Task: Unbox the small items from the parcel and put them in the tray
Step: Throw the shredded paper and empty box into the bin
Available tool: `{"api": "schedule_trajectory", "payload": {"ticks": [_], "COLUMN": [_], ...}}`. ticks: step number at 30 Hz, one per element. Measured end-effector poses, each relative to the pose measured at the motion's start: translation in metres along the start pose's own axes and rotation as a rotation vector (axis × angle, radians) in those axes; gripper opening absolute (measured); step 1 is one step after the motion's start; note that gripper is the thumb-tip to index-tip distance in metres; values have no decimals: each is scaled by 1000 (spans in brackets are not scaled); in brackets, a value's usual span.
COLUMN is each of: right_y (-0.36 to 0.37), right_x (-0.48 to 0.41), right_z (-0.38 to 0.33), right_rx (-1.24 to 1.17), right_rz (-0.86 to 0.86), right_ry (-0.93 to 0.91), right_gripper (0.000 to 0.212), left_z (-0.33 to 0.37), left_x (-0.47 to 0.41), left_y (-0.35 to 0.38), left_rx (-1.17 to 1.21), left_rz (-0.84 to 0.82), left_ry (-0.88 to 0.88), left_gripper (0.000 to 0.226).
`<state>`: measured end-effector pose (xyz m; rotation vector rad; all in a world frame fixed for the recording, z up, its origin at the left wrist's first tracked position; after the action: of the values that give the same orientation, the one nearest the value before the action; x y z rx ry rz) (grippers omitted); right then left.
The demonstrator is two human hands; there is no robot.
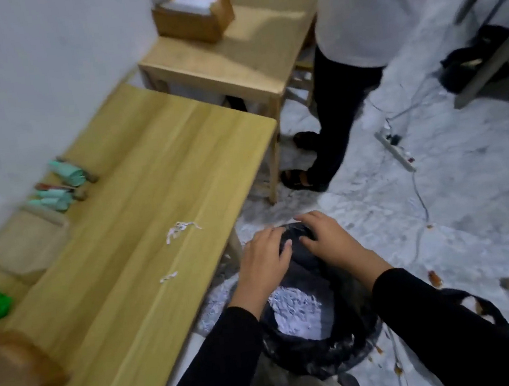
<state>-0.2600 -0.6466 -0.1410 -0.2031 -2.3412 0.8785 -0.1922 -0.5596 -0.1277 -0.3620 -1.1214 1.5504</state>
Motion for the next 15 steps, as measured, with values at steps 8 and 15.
{"api": "schedule_trajectory", "payload": {"ticks": [8,15], "right_y": [30,103], "right_x": [-59,-81], "right_z": [-158,-200], "right_rx": [75,260], "right_rz": [-59,-139], "right_ry": [-290,-338], "right_gripper": [51,86], "left_z": [-143,-246], "left_x": [103,183], "left_y": [-111,-65], "left_rx": [115,105], "left_rz": [412,354], "left_ry": [-348,-687], "left_gripper": [39,46]}}
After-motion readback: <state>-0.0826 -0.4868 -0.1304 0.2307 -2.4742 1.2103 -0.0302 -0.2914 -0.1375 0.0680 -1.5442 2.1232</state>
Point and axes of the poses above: each hand's wrist, its own x-axis away from the middle knuckle, its own y-axis out of the palm, z = x × y, the point moved 10 cm from there along -x, towards the middle knuckle, and after that the axes turned 15 degrees about -z, right-handed, at the moved point
